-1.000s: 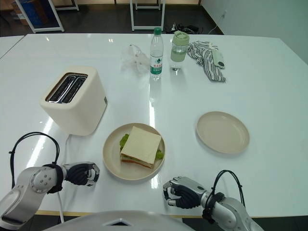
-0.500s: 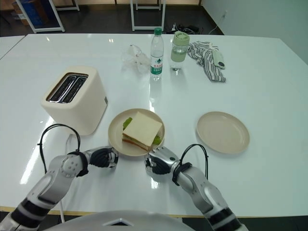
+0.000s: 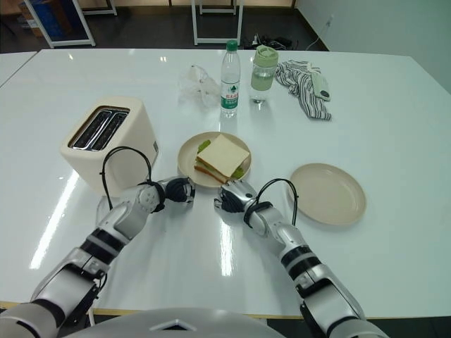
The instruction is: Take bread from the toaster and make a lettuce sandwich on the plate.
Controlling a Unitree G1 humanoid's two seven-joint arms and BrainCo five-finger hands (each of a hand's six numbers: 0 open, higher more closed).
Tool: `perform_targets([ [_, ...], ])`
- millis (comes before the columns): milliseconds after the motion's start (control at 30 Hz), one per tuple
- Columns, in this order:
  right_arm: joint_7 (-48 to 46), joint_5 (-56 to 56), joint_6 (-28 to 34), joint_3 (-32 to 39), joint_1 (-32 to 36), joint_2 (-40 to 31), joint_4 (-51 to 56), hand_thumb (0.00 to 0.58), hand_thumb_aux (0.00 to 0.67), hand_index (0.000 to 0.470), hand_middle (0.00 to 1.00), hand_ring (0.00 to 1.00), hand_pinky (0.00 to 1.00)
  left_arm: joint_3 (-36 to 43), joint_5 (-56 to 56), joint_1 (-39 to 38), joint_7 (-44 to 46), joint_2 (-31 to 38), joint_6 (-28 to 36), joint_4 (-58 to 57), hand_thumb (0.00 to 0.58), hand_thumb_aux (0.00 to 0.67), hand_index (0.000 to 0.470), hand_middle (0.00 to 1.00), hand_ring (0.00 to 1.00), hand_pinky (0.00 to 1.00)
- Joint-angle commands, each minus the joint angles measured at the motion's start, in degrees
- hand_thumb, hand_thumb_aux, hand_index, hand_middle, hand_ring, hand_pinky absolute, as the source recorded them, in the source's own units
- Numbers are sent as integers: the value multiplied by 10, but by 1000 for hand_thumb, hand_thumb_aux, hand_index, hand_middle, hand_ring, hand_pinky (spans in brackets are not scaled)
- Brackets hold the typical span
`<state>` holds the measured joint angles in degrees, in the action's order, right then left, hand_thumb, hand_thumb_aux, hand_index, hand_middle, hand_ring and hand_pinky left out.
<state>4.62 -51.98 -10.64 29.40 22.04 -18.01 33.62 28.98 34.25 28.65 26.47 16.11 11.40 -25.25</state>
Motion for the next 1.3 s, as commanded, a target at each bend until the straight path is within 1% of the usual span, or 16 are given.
perform_targets([
  [33,18,0,21,17,63,21,172,580,670,470,1000,1000,1000,19,-1,39,-30,-51,-19,-197,580,670,470,1000,1000,1000],
  [167,34,6,7,24,73,19,197,580,670,470,1000,1000,1000,20,-2,63,-49,-64,-37,-242,580,670,470,1000,1000,1000],
  [233,33,12,-6,26,57,6,171,580,670,470,1000,1000,1000,16,-9,56,-53,-61,-50,-229,580,670,470,1000,1000,1000],
  [300,10,47,-30,8,11,-19,84,580,670,470,1000,1000,1000,3,-30,18,-42,-46,-65,-141,580,670,470,1000,1000,1000],
  [333,-11,78,-45,-8,-20,-33,26,580,670,470,1000,1000,1000,-2,-37,-11,-38,-32,-71,-73,580,670,470,1000,1000,1000],
  [367,-32,120,-61,-28,-54,-45,-35,573,596,418,1000,1000,1000,-11,-48,-47,-40,-19,-82,1,578,636,446,1000,1000,1000],
  [400,-53,167,-73,-49,-89,-56,-97,474,384,269,1000,1000,1000,-21,-60,-86,-46,-9,-92,73,484,397,278,1000,1000,1000],
  [433,-75,219,-81,-73,-125,-65,-157,0,0,0,184,184,184,-33,-67,-123,-60,-1,-102,139,0,0,0,1000,1000,1000],
  [467,-92,272,-84,-98,-159,-70,-215,0,0,0,0,0,0,-51,-80,-158,-81,-2,-117,191,0,0,0,518,518,518],
  [500,-101,328,-86,-127,-193,-71,-270,0,0,0,0,0,0,-77,-97,-189,-114,-16,-131,233,0,0,0,0,0,0],
  [567,-107,427,-77,-179,-244,-57,-354,0,0,0,0,0,0,-131,-169,-234,-162,-63,-169,277,0,0,0,0,0,0],
  [633,-110,509,-67,-214,-281,-38,-411,0,0,0,0,0,0,-166,-251,-259,-178,-107,-195,283,0,0,0,0,0,0],
  [733,-97,570,-52,-239,-308,1,-446,0,0,0,0,0,0,-213,-356,-269,-198,-172,-217,263,0,0,0,0,0,0],
  [833,-68,558,-54,-240,-316,48,-426,0,0,0,0,0,0,-234,-370,-253,-219,-195,-260,218,0,0,0,0,0,0],
  [1033,-41,540,-101,-224,-308,136,-324,0,0,0,0,0,0,-268,-379,-221,-240,-209,-331,106,0,0,0,0,0,0],
  [1300,-30,521,-138,-241,-283,166,-250,0,0,0,0,0,0,-278,-381,-205,-237,-207,-373,45,0,0,0,0,0,0],
])
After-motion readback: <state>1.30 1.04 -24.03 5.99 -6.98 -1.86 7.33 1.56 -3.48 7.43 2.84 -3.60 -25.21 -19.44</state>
